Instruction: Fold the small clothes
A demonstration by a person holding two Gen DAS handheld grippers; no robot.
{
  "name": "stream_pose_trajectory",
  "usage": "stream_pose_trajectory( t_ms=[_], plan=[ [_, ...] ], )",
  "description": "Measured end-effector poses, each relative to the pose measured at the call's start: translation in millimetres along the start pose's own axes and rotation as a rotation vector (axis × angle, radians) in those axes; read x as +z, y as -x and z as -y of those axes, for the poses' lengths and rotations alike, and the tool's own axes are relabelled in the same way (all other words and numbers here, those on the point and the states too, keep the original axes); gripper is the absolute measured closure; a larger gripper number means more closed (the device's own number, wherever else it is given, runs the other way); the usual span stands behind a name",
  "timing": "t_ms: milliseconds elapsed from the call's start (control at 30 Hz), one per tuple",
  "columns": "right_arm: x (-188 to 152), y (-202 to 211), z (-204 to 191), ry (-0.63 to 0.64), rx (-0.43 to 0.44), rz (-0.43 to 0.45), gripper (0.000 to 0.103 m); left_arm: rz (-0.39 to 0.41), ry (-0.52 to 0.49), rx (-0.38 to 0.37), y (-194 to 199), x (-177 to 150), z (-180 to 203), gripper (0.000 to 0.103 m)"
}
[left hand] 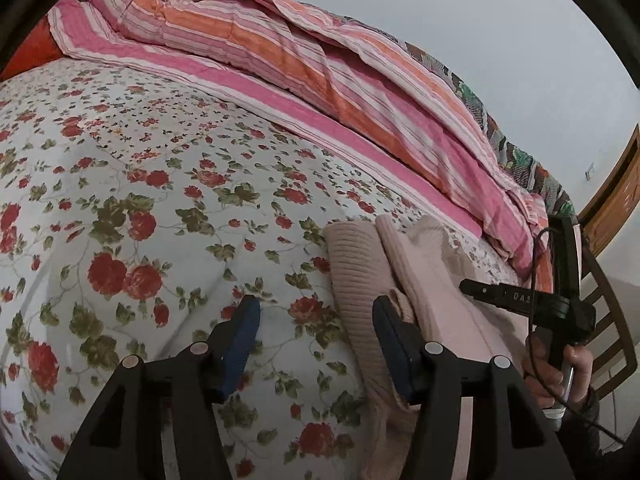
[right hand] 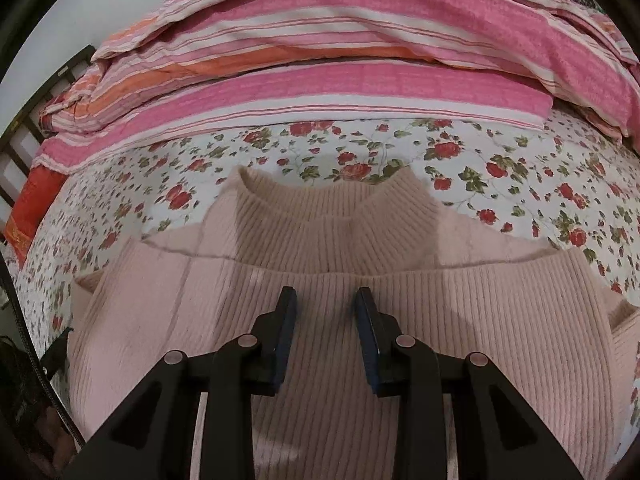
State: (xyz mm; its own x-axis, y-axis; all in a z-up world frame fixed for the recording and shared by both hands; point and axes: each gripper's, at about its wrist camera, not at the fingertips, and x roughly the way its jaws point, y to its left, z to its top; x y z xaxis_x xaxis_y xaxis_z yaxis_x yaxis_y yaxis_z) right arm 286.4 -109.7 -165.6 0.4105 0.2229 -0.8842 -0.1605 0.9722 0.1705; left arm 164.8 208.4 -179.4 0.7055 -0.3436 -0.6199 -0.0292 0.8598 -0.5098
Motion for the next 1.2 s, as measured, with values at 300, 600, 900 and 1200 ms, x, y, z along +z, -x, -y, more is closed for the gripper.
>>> stream_pose_trajectory(
  t_ms=[300, 600, 900, 1200],
  plan=[
    [-41.1, 45.1, -3.8, 0.026, 0.037, 0.026, 0.072, -0.006, 0.010, -0.024, 30.6, -22.0, 5.1, 0.047],
    [-104.3, 83.4, -18.3, 0.108, 0.022, 0.071, 0.072, -0.055, -0.001, -0.113, 54.9, -59.4, 19.9, 0.045],
    [-143.2, 92.9, -11.4, 0.108, 0.033, 0.078, 0.072, -0.132, 0.013, -0.139, 40.5, -92.2, 29.5, 0.045],
    [-165.9, 115.5, 18.0, 0.051, 0.109, 0.101, 0.072, -0.092, 0.052, -0.184, 19.2, -86.4, 34.9, 0.045]
  ],
)
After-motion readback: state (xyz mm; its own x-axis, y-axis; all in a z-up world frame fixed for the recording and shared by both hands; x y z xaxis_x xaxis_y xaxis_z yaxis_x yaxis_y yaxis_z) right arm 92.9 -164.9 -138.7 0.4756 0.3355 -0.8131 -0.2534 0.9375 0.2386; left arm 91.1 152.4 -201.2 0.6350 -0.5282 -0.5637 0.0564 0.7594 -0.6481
